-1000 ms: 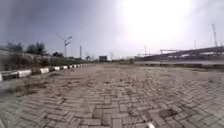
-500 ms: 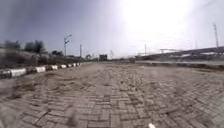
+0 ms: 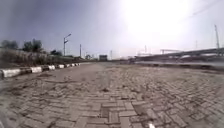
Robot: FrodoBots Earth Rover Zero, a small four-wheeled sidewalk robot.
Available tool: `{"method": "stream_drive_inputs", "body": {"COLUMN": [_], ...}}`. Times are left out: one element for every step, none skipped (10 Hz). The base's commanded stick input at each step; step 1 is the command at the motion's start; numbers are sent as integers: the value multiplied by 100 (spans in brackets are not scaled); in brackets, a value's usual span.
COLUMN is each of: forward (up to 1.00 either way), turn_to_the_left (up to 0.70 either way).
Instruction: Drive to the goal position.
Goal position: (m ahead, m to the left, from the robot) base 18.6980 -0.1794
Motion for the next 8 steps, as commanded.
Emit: {"method": "stream_drive_inputs", "body": {"forward": [100, 100, 100, 100, 100, 100, 100, 100], "turn_to_the_left": [0, 0, 0, 0, 0, 0, 0, 0]}}
